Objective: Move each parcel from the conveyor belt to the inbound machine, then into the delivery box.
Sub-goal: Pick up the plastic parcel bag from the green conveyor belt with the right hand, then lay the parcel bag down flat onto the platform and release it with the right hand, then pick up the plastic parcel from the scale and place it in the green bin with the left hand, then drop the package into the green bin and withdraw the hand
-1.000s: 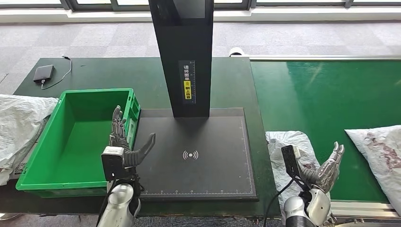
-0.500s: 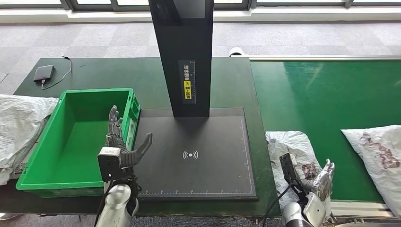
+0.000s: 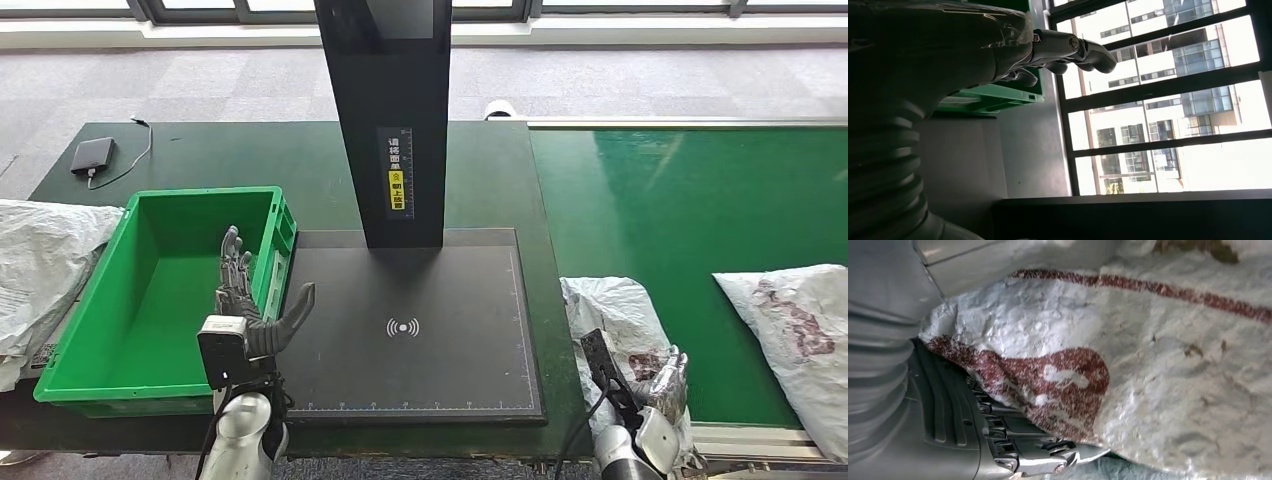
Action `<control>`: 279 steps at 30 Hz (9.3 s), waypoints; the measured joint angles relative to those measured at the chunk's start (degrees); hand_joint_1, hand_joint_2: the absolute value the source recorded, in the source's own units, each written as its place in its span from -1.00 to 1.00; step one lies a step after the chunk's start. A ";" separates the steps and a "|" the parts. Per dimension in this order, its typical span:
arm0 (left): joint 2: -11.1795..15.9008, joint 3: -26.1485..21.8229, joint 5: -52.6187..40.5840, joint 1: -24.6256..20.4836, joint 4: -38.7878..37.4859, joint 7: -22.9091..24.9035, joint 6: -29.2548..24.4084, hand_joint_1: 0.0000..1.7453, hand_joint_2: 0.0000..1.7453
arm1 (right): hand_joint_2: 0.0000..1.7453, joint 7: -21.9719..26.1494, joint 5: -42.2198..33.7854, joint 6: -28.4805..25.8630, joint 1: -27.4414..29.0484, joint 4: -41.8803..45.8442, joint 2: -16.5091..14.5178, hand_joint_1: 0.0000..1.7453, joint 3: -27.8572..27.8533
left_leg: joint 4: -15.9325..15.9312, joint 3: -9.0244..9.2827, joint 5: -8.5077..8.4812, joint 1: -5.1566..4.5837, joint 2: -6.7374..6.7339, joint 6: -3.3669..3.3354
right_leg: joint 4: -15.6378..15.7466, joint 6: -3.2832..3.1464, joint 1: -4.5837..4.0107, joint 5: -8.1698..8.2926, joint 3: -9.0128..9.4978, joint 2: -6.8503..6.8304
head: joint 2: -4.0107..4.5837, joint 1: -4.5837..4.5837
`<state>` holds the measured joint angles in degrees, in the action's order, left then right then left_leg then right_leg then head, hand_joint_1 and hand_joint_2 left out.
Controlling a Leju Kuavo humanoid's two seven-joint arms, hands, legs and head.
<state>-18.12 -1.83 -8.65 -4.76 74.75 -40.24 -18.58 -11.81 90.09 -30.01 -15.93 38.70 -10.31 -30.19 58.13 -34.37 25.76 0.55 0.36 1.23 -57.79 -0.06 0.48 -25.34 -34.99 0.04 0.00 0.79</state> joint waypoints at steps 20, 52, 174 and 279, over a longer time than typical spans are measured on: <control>0.00 -0.90 0.08 0.56 0.51 0.00 0.00 -1.00 1.00 | 1.00 -0.28 -0.30 -1.57 -2.91 -4.93 1.69 1.00 1.92 | 0.01 0.13 -0.01 0.01 -0.06 0.00 | 0.00 0.03 -0.01 0.05 0.08 0.06 | 0.02 0.00; 0.00 -0.95 -0.25 0.65 -0.29 0.00 -0.29 -1.00 1.00 | 1.00 36.22 -21.52 -10.20 7.49 30.75 -6.90 1.00 2.32 | 0.00 0.02 0.01 0.00 -0.02 0.01 | 0.00 0.00 0.01 -0.03 -0.04 0.03 | 0.00 0.00; -1.32 18.20 -21.91 -12.50 -28.30 7.80 -0.17 -1.00 1.00 | 1.00 51.84 -49.76 -10.09 4.44 45.03 -8.70 -1.00 37.70 | -0.07 0.15 0.05 0.00 -0.31 0.20 | -0.06 -0.19 -0.01 -0.01 -0.16 0.31 | 0.01 0.02; -0.02 -42.38 -76.22 -19.90 -7.51 33.33 -21.52 0.57 1.00 | 1.00 51.81 -50.71 -10.09 8.14 50.17 -7.97 -1.00 37.03 | -0.10 0.10 -0.01 0.06 -0.42 0.30 | -0.08 -0.29 -0.06 0.04 -0.23 0.46 | 0.01 0.02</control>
<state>-18.14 -44.21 -84.87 -24.66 67.24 -6.91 -40.10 40.00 39.38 -40.11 -7.79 88.87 -18.27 6.84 58.03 -34.27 25.74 0.61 -0.05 1.53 -57.86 -0.35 0.42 -25.31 -35.22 0.50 0.01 0.81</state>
